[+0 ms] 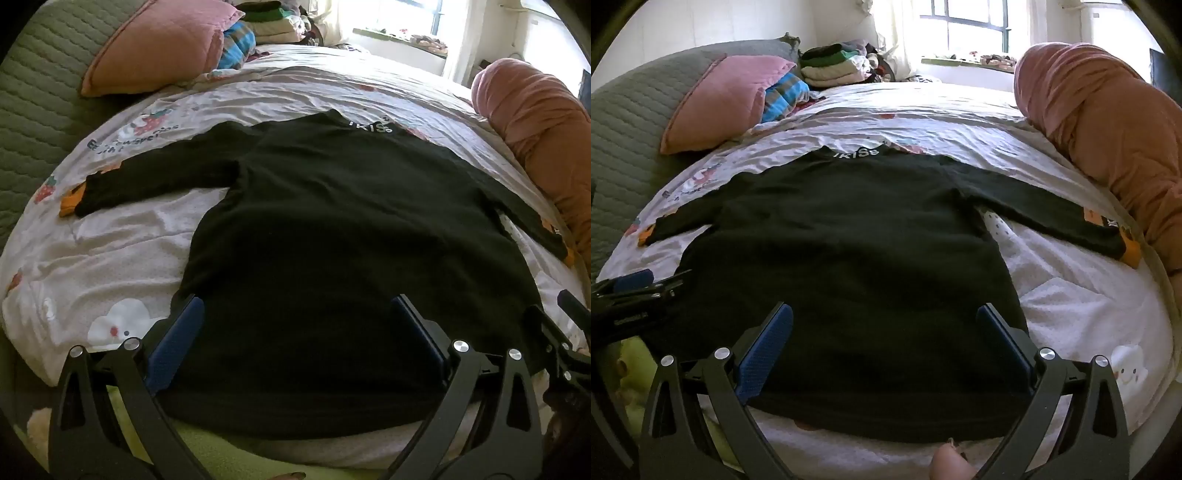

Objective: Fold small clothes

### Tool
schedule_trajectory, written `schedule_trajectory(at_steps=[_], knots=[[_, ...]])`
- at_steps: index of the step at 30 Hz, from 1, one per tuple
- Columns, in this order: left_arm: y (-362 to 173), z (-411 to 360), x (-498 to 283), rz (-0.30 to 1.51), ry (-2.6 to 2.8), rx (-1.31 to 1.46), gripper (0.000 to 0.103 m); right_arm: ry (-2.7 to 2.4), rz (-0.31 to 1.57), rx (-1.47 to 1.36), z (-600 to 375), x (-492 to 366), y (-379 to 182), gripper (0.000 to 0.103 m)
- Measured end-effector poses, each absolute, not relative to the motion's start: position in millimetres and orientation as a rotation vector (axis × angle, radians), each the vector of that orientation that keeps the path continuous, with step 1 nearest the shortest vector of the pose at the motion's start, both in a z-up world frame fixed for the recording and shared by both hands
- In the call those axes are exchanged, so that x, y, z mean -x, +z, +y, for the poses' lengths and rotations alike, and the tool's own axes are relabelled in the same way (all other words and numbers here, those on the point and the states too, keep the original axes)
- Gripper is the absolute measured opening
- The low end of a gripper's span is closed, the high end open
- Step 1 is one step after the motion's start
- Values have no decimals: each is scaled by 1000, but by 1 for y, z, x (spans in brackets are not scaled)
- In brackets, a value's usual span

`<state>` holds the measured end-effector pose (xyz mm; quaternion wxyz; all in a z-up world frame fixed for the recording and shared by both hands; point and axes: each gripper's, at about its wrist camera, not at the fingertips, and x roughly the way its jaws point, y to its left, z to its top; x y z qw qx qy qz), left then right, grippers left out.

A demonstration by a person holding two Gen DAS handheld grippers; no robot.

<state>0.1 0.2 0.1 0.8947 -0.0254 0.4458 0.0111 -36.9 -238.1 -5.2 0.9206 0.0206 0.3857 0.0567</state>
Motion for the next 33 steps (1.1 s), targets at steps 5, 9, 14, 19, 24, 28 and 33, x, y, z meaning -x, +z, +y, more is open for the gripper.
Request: schedule_trajectory(at_steps=[5,9,14,19,24,28,33], knots=[[0,0,0,925,20,58,94,112,783,-24,-235,38,-4,99],[0,1,-1,925,20,58,94,107,785,-22,-234,40,0,99],[3,0,-2,922,19,59,94,110,787,-23,-235,39,0,99],[6,-7,-3,919,23,52,94,110,785,-24,-236,40,-1,99],[6,-7,-2,916,20,51,94,109,782,-27,-238,41,0,99],[5,-9,-1,915,19,53,94,111,781,-29,-239,42,1,99],[5,-8,-1,914,18,53,94,109,784,-30,-238,42,1,99]])
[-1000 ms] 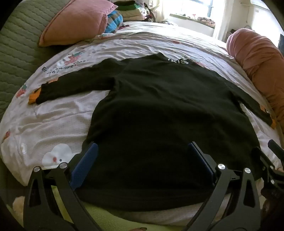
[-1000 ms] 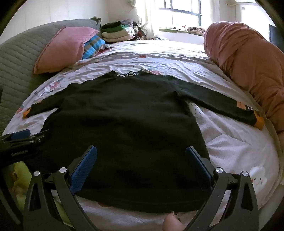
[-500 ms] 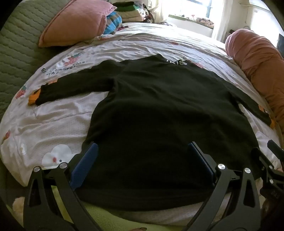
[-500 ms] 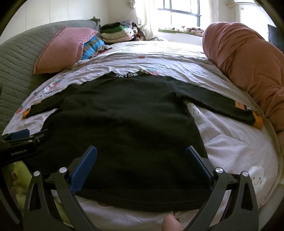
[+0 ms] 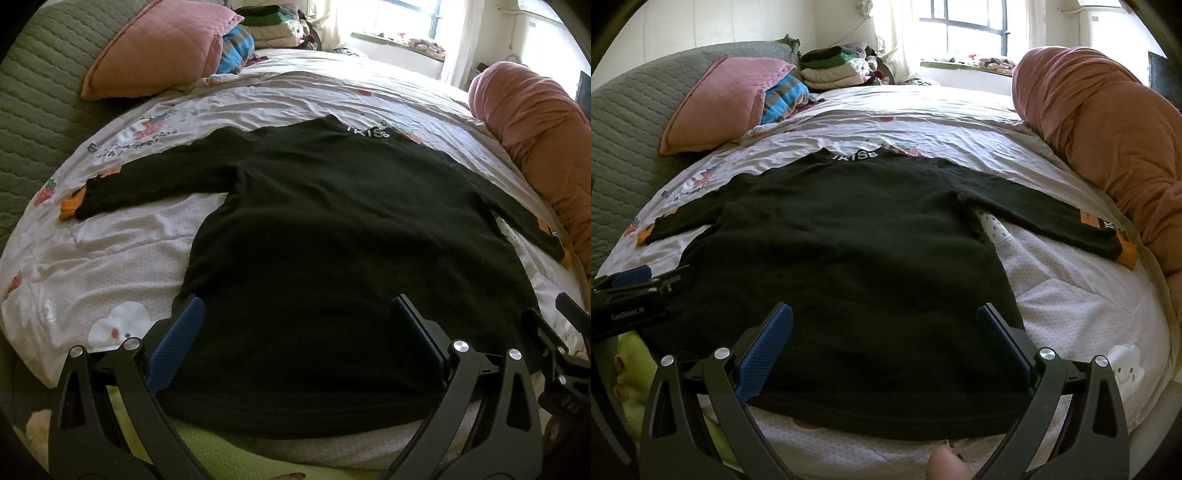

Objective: Fold small clothes

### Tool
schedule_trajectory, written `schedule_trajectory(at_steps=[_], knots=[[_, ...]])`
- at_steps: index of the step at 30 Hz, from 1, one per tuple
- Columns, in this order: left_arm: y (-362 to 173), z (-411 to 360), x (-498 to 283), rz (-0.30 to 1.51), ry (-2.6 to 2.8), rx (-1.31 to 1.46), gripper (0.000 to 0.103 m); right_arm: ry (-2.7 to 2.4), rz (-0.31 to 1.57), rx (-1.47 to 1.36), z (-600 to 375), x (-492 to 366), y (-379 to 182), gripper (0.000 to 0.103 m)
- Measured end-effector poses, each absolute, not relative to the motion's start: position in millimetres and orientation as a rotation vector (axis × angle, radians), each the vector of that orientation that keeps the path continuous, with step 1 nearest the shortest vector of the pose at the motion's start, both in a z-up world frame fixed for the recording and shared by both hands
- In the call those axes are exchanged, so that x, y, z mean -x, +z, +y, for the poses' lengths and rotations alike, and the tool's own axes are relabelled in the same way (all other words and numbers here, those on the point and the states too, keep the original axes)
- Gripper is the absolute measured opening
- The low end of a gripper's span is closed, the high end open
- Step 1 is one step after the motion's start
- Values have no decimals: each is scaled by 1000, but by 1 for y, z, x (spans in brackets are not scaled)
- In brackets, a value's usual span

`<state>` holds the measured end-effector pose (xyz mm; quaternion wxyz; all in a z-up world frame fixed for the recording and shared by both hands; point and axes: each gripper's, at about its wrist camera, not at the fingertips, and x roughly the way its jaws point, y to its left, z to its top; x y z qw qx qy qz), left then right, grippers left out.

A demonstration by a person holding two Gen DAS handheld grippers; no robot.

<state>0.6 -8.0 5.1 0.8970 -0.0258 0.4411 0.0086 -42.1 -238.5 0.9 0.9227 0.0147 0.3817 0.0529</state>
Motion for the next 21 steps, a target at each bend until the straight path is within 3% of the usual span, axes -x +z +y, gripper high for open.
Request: schedule_trajectory(at_steps=[21], knots=[[9,-5,0,907,18,54,94,110,786,-20,-237,41,-2,99]])
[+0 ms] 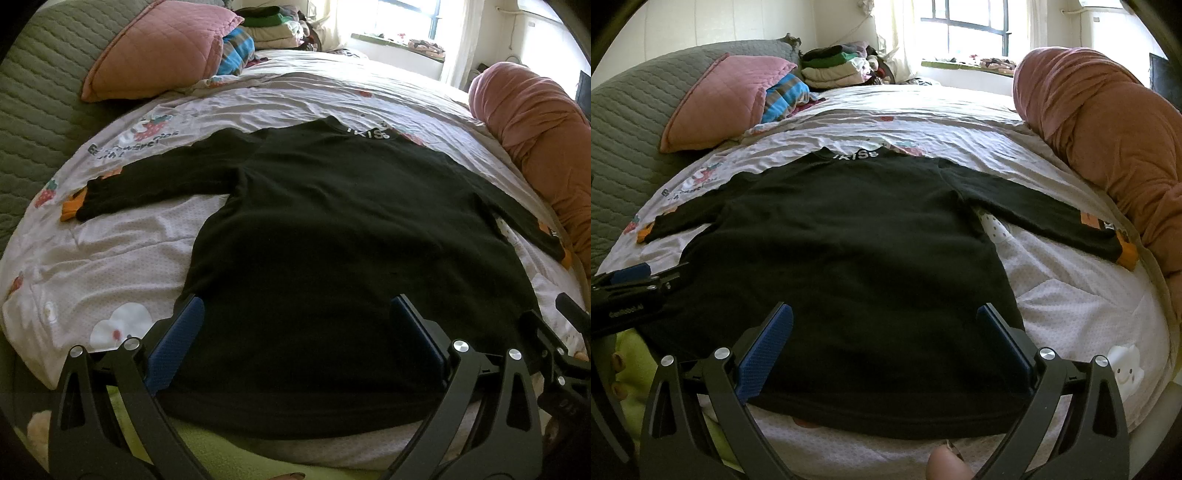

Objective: Fold small clothes

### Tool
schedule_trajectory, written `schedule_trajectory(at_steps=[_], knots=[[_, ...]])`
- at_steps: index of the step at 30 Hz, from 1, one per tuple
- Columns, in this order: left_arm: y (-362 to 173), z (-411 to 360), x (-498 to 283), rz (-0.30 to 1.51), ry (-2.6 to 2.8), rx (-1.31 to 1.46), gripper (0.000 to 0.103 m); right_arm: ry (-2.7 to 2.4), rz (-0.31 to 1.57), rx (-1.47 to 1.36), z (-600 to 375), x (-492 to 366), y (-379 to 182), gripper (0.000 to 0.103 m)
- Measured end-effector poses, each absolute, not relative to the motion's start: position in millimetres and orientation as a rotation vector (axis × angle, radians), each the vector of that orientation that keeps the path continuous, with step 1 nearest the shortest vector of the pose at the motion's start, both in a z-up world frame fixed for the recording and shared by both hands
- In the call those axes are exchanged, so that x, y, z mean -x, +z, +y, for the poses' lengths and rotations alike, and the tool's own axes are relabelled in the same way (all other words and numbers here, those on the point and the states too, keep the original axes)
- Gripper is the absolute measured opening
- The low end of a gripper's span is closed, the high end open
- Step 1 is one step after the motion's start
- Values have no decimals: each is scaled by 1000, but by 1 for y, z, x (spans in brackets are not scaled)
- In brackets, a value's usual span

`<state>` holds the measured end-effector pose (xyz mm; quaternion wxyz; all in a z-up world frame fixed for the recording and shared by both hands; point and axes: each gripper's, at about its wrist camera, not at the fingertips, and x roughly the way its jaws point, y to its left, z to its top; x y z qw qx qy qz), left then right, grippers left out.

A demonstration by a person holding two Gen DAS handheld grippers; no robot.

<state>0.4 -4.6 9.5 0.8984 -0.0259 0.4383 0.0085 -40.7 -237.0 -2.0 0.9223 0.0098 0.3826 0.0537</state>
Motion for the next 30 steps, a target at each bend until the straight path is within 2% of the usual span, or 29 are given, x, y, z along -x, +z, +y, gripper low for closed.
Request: schedule_trajectory(at_steps=[30], knots=[[12,-8,-13,902,21,43,94,127,792,-8,-231,24,-3,99]])
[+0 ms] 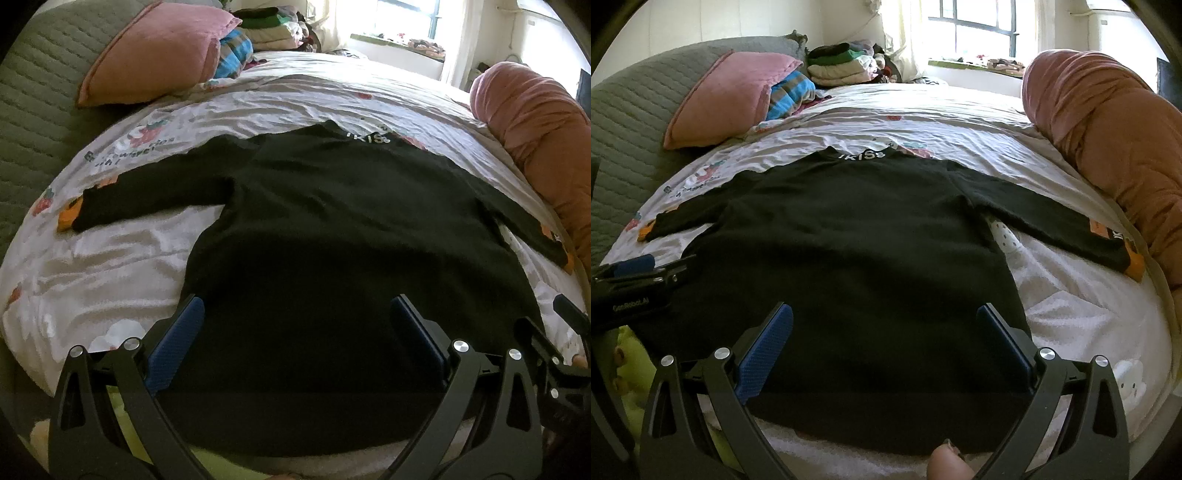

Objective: Fold small clothes

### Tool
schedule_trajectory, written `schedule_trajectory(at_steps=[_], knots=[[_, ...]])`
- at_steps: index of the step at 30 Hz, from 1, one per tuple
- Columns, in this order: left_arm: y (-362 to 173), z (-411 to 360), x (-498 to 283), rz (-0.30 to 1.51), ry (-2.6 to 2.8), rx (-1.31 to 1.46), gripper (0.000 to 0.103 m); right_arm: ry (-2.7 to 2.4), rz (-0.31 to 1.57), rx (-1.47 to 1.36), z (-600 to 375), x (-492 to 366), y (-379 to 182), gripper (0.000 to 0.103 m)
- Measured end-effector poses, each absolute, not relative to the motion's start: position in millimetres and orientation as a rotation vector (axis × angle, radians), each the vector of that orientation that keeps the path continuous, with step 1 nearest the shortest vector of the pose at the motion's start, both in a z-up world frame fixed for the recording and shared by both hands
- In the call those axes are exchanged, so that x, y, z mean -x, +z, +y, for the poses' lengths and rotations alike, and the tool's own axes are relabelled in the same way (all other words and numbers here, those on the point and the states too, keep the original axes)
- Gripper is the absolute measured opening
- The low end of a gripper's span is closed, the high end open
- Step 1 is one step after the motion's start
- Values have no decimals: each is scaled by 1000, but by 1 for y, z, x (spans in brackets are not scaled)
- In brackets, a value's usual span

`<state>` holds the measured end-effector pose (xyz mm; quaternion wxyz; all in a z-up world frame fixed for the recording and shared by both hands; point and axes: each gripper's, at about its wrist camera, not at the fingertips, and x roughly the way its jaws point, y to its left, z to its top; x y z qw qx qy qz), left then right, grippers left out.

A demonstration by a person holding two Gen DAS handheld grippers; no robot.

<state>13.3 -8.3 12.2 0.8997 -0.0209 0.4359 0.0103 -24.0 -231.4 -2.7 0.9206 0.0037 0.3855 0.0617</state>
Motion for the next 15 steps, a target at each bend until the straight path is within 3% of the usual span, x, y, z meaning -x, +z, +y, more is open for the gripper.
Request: schedule_trajectory(at_steps=[15], knots=[[19,-14,-65,931,28,66,94,96,771,-100,-248,-32,19,99]])
